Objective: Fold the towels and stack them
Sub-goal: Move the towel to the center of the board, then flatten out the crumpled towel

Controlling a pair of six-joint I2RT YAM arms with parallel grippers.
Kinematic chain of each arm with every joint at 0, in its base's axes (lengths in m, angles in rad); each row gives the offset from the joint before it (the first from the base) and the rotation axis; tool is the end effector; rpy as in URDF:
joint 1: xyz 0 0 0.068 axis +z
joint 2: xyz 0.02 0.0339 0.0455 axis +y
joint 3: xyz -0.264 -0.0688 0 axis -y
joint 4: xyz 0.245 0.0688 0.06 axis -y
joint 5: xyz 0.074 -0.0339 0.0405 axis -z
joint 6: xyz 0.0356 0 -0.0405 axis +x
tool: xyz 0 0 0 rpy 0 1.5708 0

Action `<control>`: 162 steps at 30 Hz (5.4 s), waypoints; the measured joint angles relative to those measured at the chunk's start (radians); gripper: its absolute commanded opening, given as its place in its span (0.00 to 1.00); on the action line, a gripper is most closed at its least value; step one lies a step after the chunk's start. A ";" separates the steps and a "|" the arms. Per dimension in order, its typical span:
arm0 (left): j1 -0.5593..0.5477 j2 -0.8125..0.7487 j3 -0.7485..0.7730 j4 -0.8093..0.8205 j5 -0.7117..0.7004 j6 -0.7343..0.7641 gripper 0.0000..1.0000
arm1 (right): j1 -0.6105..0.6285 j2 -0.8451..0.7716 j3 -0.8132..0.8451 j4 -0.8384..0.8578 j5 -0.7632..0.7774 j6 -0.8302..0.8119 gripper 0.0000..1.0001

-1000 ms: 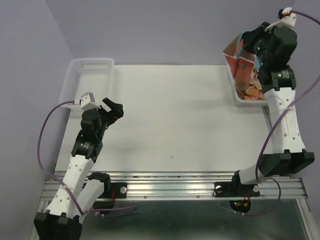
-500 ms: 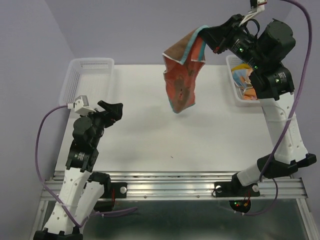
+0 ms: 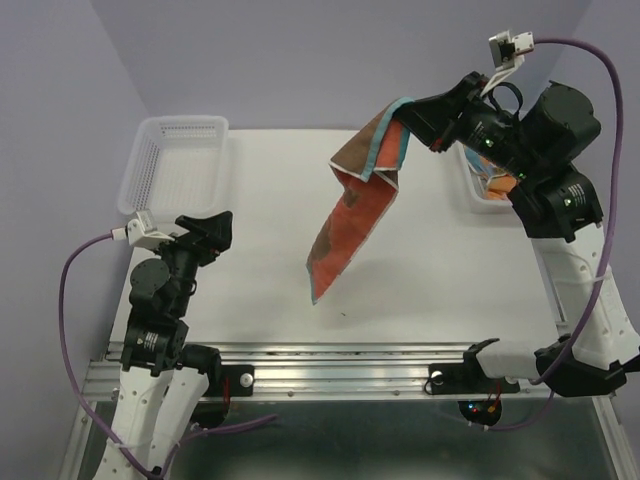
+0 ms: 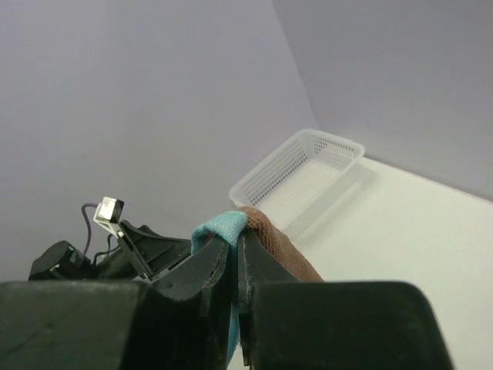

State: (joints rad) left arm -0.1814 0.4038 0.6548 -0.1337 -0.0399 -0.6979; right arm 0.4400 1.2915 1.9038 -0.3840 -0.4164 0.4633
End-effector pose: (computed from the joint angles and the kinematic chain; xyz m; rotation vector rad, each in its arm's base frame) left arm 0.1069 -0.0182 0.3490 -0.4130 1.4324 -0.6866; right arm 0.1902 0.1055 0.5813 -0.3539 1.3960 1.0293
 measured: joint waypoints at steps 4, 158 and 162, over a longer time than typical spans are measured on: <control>0.000 0.021 0.000 0.002 -0.009 -0.008 0.99 | 0.000 -0.006 -0.105 0.009 0.032 -0.005 0.09; -0.977 0.726 0.567 -0.040 -0.553 0.037 0.00 | -0.093 -0.356 -0.781 0.045 0.492 0.061 0.01; -0.975 0.598 0.620 0.009 -0.547 0.101 0.00 | -0.093 -0.373 -0.620 0.022 0.422 0.038 0.01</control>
State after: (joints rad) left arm -1.1568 1.0019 1.2751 -0.1249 -0.5865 -0.5968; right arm 0.3473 0.9188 1.2842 -0.3622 0.0059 0.5011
